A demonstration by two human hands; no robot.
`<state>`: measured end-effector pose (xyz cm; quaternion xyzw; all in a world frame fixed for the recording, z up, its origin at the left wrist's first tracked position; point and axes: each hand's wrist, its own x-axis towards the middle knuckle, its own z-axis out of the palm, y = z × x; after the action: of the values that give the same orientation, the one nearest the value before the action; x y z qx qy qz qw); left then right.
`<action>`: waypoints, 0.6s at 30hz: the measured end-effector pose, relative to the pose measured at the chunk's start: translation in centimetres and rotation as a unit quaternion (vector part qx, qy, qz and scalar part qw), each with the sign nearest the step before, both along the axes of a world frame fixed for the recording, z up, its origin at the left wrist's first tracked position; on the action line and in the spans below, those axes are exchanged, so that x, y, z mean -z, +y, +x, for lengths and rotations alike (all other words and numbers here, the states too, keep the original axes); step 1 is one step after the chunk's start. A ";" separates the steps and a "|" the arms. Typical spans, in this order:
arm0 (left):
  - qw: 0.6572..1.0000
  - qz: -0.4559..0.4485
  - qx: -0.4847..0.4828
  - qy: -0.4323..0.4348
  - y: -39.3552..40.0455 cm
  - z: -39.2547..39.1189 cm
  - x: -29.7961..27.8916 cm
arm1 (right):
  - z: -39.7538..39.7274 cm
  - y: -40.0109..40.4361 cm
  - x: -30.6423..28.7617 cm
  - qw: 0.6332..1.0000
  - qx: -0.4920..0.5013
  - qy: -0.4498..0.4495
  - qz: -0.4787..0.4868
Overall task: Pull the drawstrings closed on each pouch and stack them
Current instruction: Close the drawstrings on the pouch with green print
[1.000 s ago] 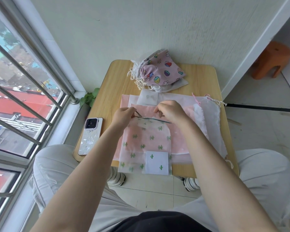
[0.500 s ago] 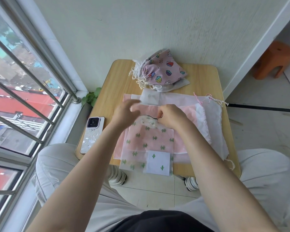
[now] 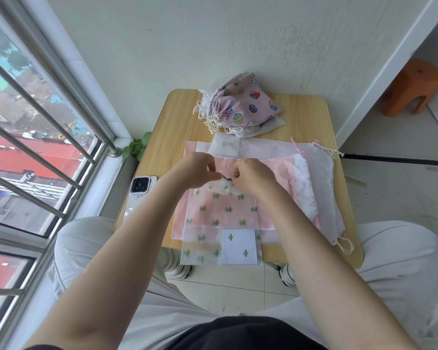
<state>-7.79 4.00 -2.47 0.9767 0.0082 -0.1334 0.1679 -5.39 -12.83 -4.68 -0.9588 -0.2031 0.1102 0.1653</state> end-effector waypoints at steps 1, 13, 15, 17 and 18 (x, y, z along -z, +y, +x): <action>1.000 0.002 -0.005 0.016 0.0 0.1 -0.3 | -0.1 0.1 -0.1 1.000 0.002 -0.004 0.002; 0.953 -0.275 -0.124 0.023 -1.9 -1.7 -0.8 | -1.1 0.6 0.2 0.999 0.026 -0.011 0.030; 0.966 -0.230 -0.116 -0.020 -2.1 -1.5 -1.0 | -1.1 0.6 0.5 0.999 0.036 -0.015 0.031; 0.963 -0.238 -0.121 -0.028 -2.1 -1.4 -1.6 | -1.1 0.8 0.9 0.998 0.047 -0.022 0.029; 0.958 -0.259 -0.127 -0.014 -2.1 -1.4 -1.8 | -1.1 0.9 0.9 0.998 0.050 -0.025 0.027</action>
<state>-9.18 1.94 -0.66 0.8927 0.0947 -0.0951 0.4303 -6.53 -11.93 -5.56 -0.9655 -0.1617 0.0720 0.1912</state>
